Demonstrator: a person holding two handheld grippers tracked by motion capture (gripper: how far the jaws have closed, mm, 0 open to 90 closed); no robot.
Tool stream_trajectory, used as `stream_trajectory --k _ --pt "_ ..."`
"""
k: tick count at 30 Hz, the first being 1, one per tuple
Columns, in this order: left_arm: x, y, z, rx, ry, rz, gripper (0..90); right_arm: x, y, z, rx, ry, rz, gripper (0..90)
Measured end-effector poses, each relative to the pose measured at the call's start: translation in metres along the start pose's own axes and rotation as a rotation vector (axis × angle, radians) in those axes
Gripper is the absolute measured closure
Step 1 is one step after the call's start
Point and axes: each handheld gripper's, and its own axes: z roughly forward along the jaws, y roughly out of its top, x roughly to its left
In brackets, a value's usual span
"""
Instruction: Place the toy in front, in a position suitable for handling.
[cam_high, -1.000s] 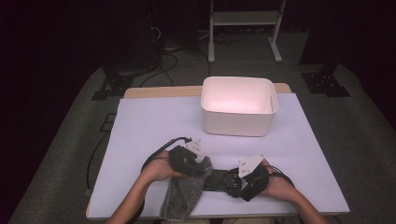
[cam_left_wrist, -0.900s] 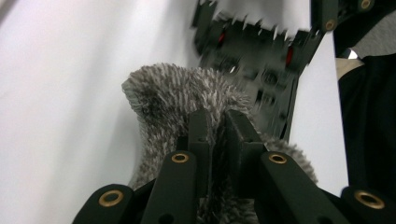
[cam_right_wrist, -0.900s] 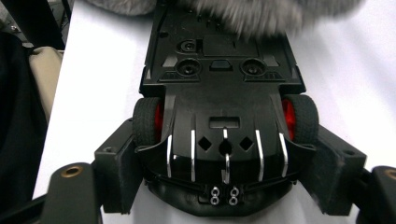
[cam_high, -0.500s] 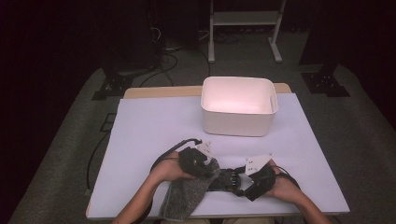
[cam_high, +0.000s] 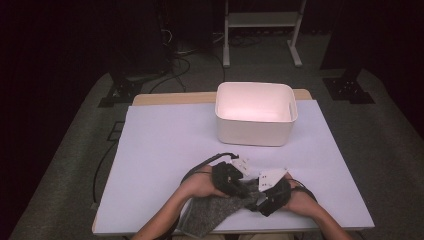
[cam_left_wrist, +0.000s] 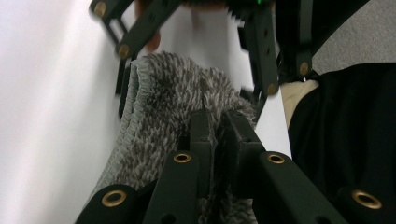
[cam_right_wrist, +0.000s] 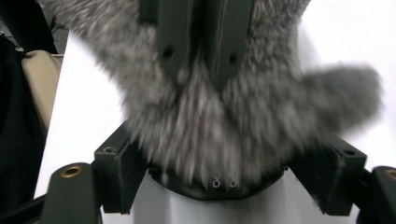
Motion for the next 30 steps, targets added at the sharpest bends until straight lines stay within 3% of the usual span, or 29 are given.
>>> stream_trajectory --k 6,12,19,25,30 --pt "0.009 0.001 0.001 0.032 0.044 -0.009 82.1 -0.001 -0.003 0.002 -0.002 0.011 0.007 23.2" --pt "0.020 -0.018 -0.018 0.043 0.094 -0.081 81.7 -0.003 -0.004 0.003 -0.006 0.021 0.018 23.2" --pt "0.019 -0.039 -0.028 0.017 0.080 -0.128 81.4 -0.007 -0.004 0.003 0.004 0.034 0.038 22.7" --pt "0.019 -0.041 -0.028 0.011 0.071 -0.137 81.4 -0.010 0.002 -0.001 0.043 0.059 0.142 20.2" --pt "0.018 -0.046 -0.029 -0.005 0.062 -0.146 81.4 -0.013 0.006 -0.012 0.014 0.080 0.194 19.5"
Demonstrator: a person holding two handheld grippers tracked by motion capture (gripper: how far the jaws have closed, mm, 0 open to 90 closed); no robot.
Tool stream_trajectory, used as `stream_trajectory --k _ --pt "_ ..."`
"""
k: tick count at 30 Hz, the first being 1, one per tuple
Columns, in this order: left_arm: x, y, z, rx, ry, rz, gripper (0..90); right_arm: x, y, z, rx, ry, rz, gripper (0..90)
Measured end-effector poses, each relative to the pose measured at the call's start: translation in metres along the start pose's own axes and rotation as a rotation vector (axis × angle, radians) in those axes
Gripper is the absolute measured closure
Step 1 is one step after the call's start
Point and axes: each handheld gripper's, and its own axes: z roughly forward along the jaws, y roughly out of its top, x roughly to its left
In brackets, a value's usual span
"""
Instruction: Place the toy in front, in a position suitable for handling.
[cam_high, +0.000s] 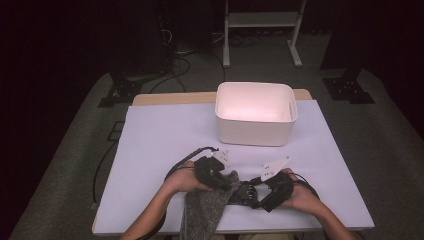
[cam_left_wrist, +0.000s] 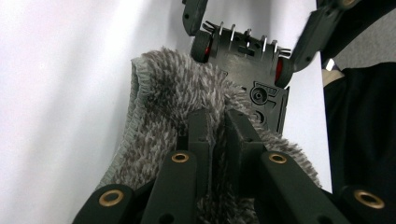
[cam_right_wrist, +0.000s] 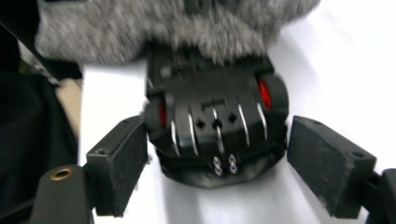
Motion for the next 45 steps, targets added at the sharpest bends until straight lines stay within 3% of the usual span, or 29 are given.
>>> stream_trajectory --k 4,7,12,17,20,22,24,31,35,40,45 --pt "-0.002 0.001 0.000 0.004 0.007 0.012 81.4 -0.001 0.014 -0.005 -0.039 0.024 0.009 20.2" --pt "-0.004 0.002 0.000 0.007 0.010 0.017 81.4 -0.004 0.022 -0.003 -0.014 0.018 0.009 20.7" --pt "-0.007 -0.001 0.000 -0.006 -0.002 0.021 81.4 -0.013 0.026 0.006 0.016 0.046 0.048 21.9" --pt "-0.010 0.001 0.000 0.005 -0.011 0.038 81.4 -0.021 0.022 0.014 0.013 0.105 0.119 22.5" --pt "-0.011 0.002 -0.001 0.012 -0.001 0.050 81.1 -0.026 0.019 0.018 0.023 0.154 0.190 22.5" --pt "-0.007 0.002 -0.006 -0.006 0.017 0.034 81.1 -0.028 0.016 0.020 0.033 0.190 0.228 23.1" --pt "-0.002 0.002 -0.012 -0.033 0.018 0.015 81.1 -0.028 0.014 0.021 0.036 0.202 0.233 24.1" --pt "0.002 0.007 -0.017 -0.022 0.005 0.007 79.8 -0.022 0.011 0.019 0.016 0.178 0.171 25.8" --pt "0.007 0.009 -0.019 -0.034 -0.023 -0.012 79.3 -0.012 0.013 0.016 -0.001 0.139 0.083 27.7" --pt "0.007 0.011 -0.019 -0.021 -0.047 -0.019 77.9 0.004 0.016 0.012 -0.009 0.054 -0.049 28.9" --pt "0.003 0.008 -0.017 -0.024 -0.085 -0.018 79.9 0.014 0.015 0.011 -0.025 0.005 -0.120 29.2"
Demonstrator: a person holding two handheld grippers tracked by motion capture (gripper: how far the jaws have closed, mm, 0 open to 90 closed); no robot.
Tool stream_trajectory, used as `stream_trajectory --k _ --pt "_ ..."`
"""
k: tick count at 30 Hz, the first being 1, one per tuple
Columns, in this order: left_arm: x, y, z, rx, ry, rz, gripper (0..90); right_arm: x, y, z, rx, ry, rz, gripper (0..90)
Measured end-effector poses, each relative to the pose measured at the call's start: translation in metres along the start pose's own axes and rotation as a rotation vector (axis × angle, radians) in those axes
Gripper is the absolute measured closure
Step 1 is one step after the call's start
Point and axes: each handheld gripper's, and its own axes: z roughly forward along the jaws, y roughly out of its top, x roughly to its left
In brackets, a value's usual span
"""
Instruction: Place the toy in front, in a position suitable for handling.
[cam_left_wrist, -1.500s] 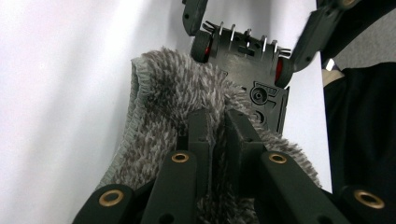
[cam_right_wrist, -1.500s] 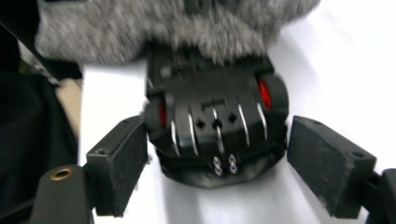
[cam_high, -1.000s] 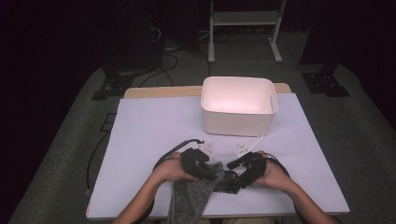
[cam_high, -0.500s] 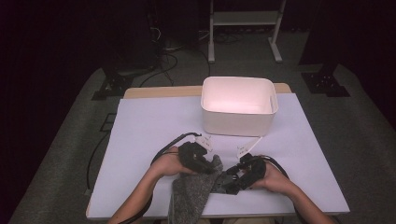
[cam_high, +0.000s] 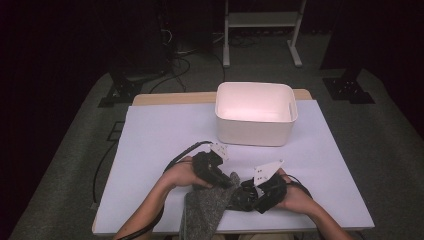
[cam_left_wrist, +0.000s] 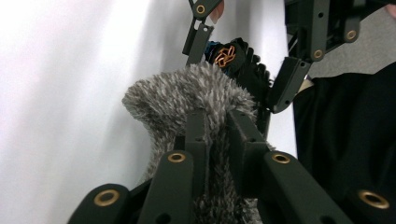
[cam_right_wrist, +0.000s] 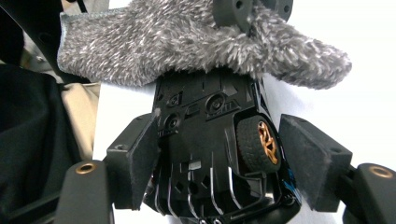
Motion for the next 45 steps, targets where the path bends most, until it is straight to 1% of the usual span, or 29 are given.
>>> stream_trajectory --k 2,3,5,6,7,8,10,11,13,14,15,17,18,19,21,23,24,25,26,28,30,32,34,36,37,39,41,42,45 --pt "-0.002 -0.001 -0.002 -0.011 -0.008 0.001 80.8 0.004 0.001 -0.001 0.007 -0.020 -0.020 29.2" --pt "-0.003 -0.002 -0.002 -0.012 -0.011 0.011 80.8 0.006 0.003 -0.001 0.012 -0.027 -0.026 29.4" --pt "-0.007 -0.003 -0.004 -0.022 -0.018 0.022 81.1 0.006 0.004 -0.004 0.007 -0.021 0.000 32.2" --pt "-0.010 -0.003 -0.005 -0.022 -0.024 0.029 81.2 0.006 0.005 -0.005 0.006 -0.021 0.008 31.3" --pt "-0.014 -0.004 -0.006 -0.028 -0.027 0.036 81.2 0.005 0.004 -0.006 0.007 -0.018 0.016 30.2" --pt "-0.015 -0.005 -0.006 -0.031 -0.029 0.044 81.3 0.004 0.003 -0.008 0.007 -0.006 0.036 30.7" --pt "-0.020 -0.007 -0.007 -0.036 -0.045 0.054 81.5 0.005 0.001 -0.007 0.007 0.016 0.052 31.1" --pt "-0.022 -0.007 -0.007 -0.038 -0.052 0.055 81.4 0.006 0.001 -0.006 0.012 0.023 0.054 31.4" --pt "-0.025 -0.008 -0.008 -0.039 -0.058 0.059 81.4 0.009 0.001 -0.002 0.031 0.026 0.029 33.2" --pt "-0.025 -0.009 -0.008 -0.040 -0.055 0.068 81.4 0.010 0.002 0.000 0.039 0.027 0.028 34.7" --pt "-0.026 -0.009 -0.008 -0.042 -0.053 0.067 81.4 0.012 0.003 0.002 0.044 0.033 0.028 38.4" --pt "-0.028 -0.010 -0.008 -0.048 -0.049 0.071 81.3 0.014 0.004 0.005 0.054 0.059 0.020 46.7" --pt "-0.029 -0.011 -0.008 -0.049 -0.058 0.071 81.5 0.016 0.004 0.007 0.063 0.071 0.015 49.6" --pt "-0.030 -0.011 -0.008 -0.047 -0.057 0.077 81.5 0.016 0.004 0.007 0.065 0.079 0.012 50.8" --pt "-0.032 -0.012 -0.008 -0.045 -0.059 0.084 82.0 0.018 0.003 0.007 0.055 0.072 -0.003 51.5" --pt "-0.033 -0.011 -0.009 -0.045 -0.051 0.084 82.0 0.018 0.002 0.006 0.043 0.070 -0.008 52.8" --pt "-0.033 -0.011 -0.010 -0.048 -0.052 0.083 82.0 0.017 0.002 0.006 0.038 0.055 -0.022 54.0" --pt "-0.034 -0.010 -0.011 -0.054 -0.052 0.079 82.0 0.017 0.003 0.005 0.031 0.028 -0.034 56.1" --pt "-0.033 -0.009 -0.011 -0.053 -0.043 0.084 82.0 0.016 0.004 0.005 0.033 -0.005 -0.071 56.0" --pt "-0.033 -0.005 -0.012 -0.042 -0.021 0.090 82.0 0.014 0.006 0.006 0.043 -0.012 -0.081 56.1" --pt "-0.031 -0.001 -0.014 -0.044 -0.013 0.092 82.0 0.012 0.009 0.008 0.053 -0.027 -0.099 56.1" --pt "-0.029 0.003 -0.015 -0.043 0.011 0.089 82.0 0.007 0.013 0.008 0.060 -0.046 -0.131 56.0" --pt "-0.026 0.006 -0.014 -0.027 0.038 0.086 82.0 0.002 0.015 0.009 0.061 -0.055 -0.121 56.0" --pt "-0.025 0.007 -0.010 -0.013 0.045 0.091 82.0 -0.003 0.013 0.010 0.057 -0.039 -0.094 55.7" --pt "-0.024 0.007 -0.008 -0.010 0.047 0.092 82.0 -0.004 0.011 0.010 0.048 -0.037 -0.088 55.5" --pt "-0.024 0.006 -0.006 -0.013 0.046 0.093 82.0 -0.005 0.007 0.009 0.024 -0.035 -0.061 53.8" --pt "-0.025 0.005 -0.005 -0.013 0.040 0.096 81.9 -0.005 0.002 0.007 0.020 -0.044 -0.033 48.2" --pt "-0.026 0.005 -0.004 -0.009 0.042 0.104 81.8 -0.005 -0.001 0.006 0.023 -0.056 -0.020 47.2" --pt "-0.027 0.006 -0.004 0.000 0.054 0.115 79.9 -0.003 -0.011 0.000 0.008 -0.074 -0.002 48.9"
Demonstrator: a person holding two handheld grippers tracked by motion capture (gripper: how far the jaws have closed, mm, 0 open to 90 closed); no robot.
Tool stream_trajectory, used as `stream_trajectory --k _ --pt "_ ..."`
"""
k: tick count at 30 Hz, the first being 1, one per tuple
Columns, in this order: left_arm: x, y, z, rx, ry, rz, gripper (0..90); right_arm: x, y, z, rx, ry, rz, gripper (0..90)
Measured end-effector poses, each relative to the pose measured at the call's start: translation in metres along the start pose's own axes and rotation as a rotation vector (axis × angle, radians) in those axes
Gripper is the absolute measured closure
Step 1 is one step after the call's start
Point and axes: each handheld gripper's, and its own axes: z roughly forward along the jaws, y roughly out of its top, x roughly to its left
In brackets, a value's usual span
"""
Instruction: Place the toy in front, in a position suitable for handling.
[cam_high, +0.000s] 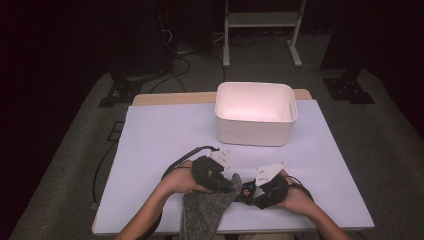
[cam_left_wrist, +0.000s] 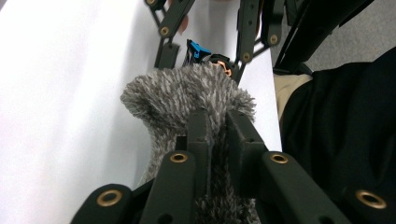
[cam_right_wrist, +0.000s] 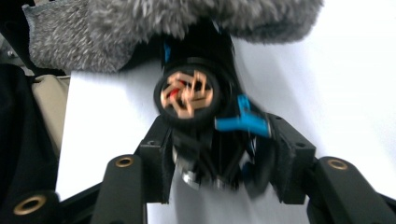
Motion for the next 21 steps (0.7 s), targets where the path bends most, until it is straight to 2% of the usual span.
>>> stream_trajectory --k 5,8,13,17,19,21 --pt "-0.001 0.003 0.000 -0.006 0.026 0.005 71.3 0.003 -0.004 -0.006 -0.025 -0.009 0.023 54.3" --pt "-0.005 0.006 0.002 -0.005 0.046 0.031 67.3 0.002 -0.005 -0.006 -0.030 -0.008 0.020 54.7" --pt "-0.002 0.011 0.008 0.011 0.052 0.020 62.9 0.003 -0.006 -0.006 -0.036 -0.007 0.029 54.7" --pt "-0.002 0.011 0.011 0.002 0.038 0.014 69.7 0.004 -0.006 -0.006 -0.037 -0.011 0.025 54.8" --pt "-0.002 0.010 0.009 -0.006 0.040 0.021 79.5 0.004 -0.006 -0.006 -0.039 -0.012 0.024 54.8" --pt "-0.003 0.010 0.009 -0.011 0.046 0.021 82.7 0.003 -0.006 -0.006 -0.041 -0.010 0.030 54.7"
